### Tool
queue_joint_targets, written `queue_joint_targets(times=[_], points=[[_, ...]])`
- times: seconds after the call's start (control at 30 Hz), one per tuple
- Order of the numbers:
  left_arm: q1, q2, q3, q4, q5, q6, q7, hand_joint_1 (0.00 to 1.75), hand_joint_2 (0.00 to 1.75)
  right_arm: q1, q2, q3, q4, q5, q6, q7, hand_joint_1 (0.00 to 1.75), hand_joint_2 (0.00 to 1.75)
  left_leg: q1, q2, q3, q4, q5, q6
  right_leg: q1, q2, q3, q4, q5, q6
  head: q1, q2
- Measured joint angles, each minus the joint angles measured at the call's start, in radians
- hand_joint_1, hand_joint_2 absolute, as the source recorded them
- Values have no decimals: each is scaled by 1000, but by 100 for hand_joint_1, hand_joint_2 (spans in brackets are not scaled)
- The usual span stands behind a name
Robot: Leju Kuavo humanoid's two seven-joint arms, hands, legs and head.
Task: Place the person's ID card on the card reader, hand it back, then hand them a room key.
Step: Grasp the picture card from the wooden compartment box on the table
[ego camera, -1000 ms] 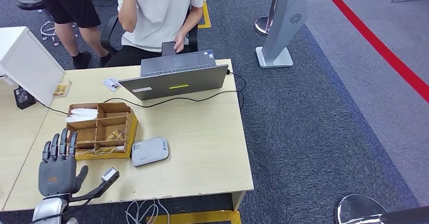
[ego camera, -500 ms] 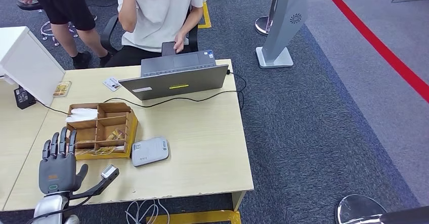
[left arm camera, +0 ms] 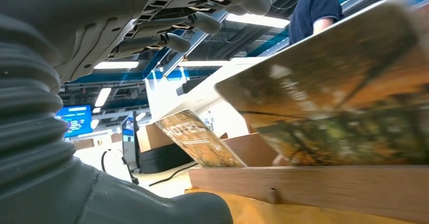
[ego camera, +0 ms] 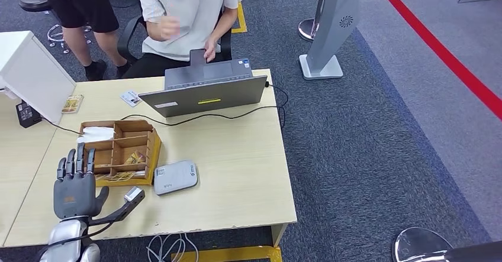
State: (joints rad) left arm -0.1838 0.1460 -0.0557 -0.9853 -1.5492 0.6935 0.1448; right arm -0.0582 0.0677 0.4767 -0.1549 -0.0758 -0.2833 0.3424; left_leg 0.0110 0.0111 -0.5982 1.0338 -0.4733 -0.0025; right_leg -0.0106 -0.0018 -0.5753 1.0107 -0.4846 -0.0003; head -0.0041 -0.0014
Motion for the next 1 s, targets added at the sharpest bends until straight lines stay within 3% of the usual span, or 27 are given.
queue_joint_targets(times=[1.0], points=[[-29, -1, -80, 14, 0, 0, 17, 0, 175, 0, -2, 8, 0, 0, 3, -4, 0, 175, 0, 0, 0, 0, 0, 0, 0, 0, 0, 0, 0, 0, 0, 0]])
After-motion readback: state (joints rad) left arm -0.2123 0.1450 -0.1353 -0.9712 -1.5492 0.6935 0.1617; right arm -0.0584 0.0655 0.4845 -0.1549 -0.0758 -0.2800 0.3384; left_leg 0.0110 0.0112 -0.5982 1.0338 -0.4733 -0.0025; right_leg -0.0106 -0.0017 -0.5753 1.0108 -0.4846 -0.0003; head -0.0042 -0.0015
